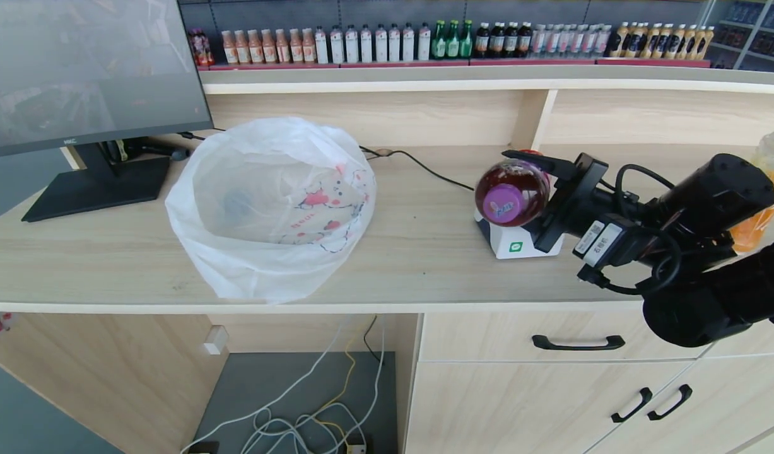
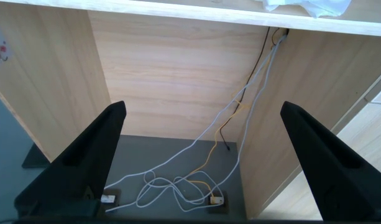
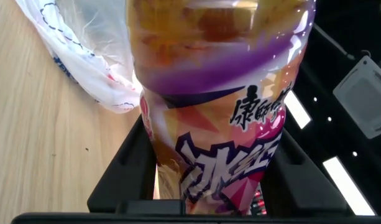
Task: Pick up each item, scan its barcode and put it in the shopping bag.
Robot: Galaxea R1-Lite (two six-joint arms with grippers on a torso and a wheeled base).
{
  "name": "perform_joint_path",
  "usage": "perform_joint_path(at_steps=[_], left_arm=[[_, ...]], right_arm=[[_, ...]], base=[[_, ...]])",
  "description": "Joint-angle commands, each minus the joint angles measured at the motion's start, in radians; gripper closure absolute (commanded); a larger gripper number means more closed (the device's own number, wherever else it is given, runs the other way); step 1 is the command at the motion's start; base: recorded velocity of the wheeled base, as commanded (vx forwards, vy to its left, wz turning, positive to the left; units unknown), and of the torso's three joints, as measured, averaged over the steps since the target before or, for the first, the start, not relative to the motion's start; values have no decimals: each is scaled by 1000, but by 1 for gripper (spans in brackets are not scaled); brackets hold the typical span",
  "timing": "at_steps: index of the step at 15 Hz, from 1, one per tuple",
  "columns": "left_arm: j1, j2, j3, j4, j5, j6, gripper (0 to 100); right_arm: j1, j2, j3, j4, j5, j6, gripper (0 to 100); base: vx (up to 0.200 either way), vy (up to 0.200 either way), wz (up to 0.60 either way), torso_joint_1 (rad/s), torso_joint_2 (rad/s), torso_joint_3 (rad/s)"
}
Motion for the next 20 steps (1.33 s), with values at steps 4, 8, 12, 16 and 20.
perform_joint_path(at_steps=[4, 8, 12, 16, 20], left_arm=[[0, 0, 0, 0, 0, 0, 0], [0, 0, 0, 0, 0, 0, 0], [0, 0, 0, 0, 0, 0, 0], [0, 0, 0, 0, 0, 0, 0], [0, 0, 0, 0, 0, 0, 0]], right_arm=[[-25, 19, -1, -1, 29, -1, 100], [-36, 21, -1, -1, 31, 0, 100], [-40, 31, 1, -1, 31, -1, 100], [-40, 34, 8, -1, 29, -1, 100], [-39, 36, 10, -1, 29, -1, 100]], base=[[0, 0, 0, 0, 0, 0], [0, 0, 0, 0, 0, 0], [0, 0, 0, 0, 0, 0], [0, 0, 0, 0, 0, 0], [0, 0, 0, 0, 0, 0]])
